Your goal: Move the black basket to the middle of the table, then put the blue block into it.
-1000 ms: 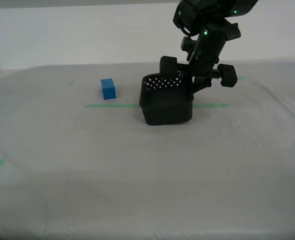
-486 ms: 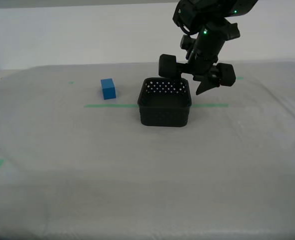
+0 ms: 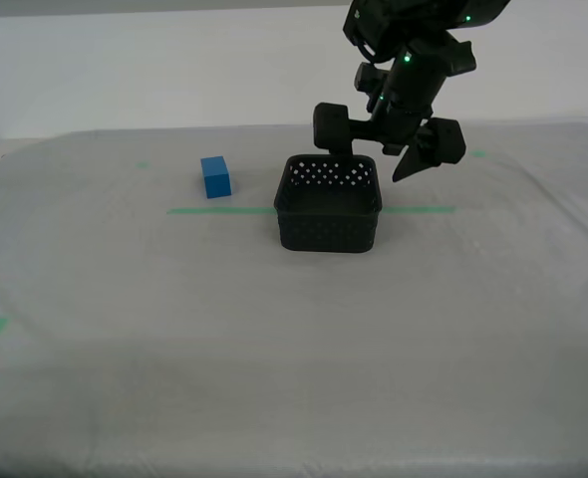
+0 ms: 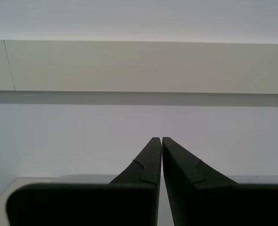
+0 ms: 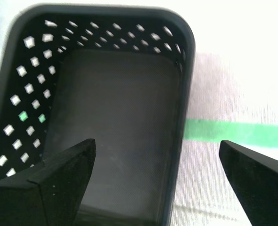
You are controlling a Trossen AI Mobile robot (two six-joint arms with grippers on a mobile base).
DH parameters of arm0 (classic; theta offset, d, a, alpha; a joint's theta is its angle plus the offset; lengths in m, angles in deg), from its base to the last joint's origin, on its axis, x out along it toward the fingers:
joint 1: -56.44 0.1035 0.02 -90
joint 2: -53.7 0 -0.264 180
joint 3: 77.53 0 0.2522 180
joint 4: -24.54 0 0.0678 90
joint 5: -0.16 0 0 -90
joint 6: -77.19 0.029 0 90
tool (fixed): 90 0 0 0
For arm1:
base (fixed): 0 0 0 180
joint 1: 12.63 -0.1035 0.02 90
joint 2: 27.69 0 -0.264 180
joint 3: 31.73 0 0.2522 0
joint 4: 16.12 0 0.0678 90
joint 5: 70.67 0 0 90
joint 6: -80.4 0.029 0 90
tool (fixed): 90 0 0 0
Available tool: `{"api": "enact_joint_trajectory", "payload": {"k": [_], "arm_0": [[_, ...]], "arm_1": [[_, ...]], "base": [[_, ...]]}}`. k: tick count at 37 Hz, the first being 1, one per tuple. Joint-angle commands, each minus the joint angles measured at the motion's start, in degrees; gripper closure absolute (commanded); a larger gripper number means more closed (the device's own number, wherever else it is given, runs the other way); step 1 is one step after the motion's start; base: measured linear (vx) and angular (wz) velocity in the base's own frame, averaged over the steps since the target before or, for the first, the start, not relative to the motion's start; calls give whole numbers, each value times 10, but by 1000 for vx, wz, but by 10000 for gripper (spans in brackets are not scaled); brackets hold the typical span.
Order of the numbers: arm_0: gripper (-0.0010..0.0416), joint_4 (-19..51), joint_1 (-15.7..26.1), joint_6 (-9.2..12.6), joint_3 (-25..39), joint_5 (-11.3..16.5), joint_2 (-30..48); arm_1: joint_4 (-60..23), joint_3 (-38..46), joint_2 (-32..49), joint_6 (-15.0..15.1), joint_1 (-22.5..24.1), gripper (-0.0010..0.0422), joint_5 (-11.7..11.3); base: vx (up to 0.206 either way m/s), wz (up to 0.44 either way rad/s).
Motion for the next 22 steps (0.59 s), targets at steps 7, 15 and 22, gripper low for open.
{"api": "enact_joint_trajectory", "payload": {"k": [7,15,22], "arm_0": [[49,17,0,-28,28,0,-29],[34,30,0,-46,28,0,-68],[11,68,-1,-51,28,-6,-88]], "arm_1": [[3,0,0,1,0,412,0],[3,0,0,1,0,412,0],[3,0,0,1,0,412,0]], "base": [[0,0],[0,0],[0,0]]}}
